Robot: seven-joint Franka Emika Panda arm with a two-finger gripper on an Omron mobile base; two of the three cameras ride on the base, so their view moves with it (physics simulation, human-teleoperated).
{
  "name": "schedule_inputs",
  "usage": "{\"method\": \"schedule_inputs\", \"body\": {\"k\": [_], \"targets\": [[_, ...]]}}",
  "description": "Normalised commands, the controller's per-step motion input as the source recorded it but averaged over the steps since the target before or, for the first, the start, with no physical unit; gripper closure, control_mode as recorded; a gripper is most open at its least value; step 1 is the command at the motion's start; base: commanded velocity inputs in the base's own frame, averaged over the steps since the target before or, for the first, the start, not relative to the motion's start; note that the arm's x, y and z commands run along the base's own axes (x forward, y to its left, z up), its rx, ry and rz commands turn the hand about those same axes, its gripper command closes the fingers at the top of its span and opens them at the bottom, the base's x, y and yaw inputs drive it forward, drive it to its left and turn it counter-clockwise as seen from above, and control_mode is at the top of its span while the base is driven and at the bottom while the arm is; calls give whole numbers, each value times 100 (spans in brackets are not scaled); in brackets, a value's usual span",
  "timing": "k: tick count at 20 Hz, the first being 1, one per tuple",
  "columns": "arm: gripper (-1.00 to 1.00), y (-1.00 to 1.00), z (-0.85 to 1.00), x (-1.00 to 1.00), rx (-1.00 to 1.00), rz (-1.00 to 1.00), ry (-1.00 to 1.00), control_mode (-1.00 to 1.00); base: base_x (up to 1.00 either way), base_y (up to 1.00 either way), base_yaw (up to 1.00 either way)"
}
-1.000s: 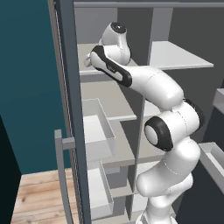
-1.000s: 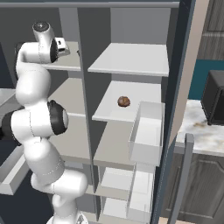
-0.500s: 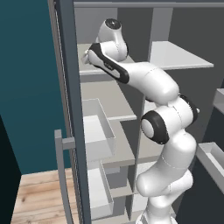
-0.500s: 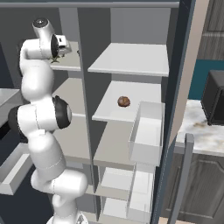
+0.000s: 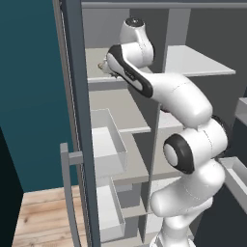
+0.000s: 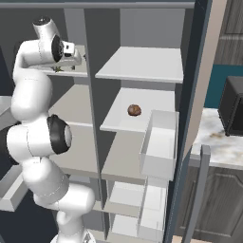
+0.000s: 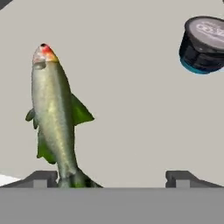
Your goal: There's a fish in the fridge that needs to be moved to the freezer for freezing. Pick up the fish from the fridge, place it on any shelf in the freezer, and close the fridge and freezer doors when done.
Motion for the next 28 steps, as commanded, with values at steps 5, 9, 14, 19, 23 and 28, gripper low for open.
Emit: {"method": "schedule_inputs", "body": {"k": [5, 9, 14, 19, 23, 28], "targets": [[-100, -29, -18, -100, 20, -16, -9, -100, 0, 0, 0], [-100, -33, 0, -100, 18, -15, -10, -100, 0, 0, 0], [-100, -48, 2, -98, 0, -24, 3, -100, 0, 0, 0], [-100, -83, 5, -72, -8, -19, 16, -100, 0, 0, 0], [-100, -93, 14, -72, -1, -2, 1, -100, 0, 0, 0], [-100, -59, 12, -63, 0, 0, 0, -100, 0, 0, 0]]}}
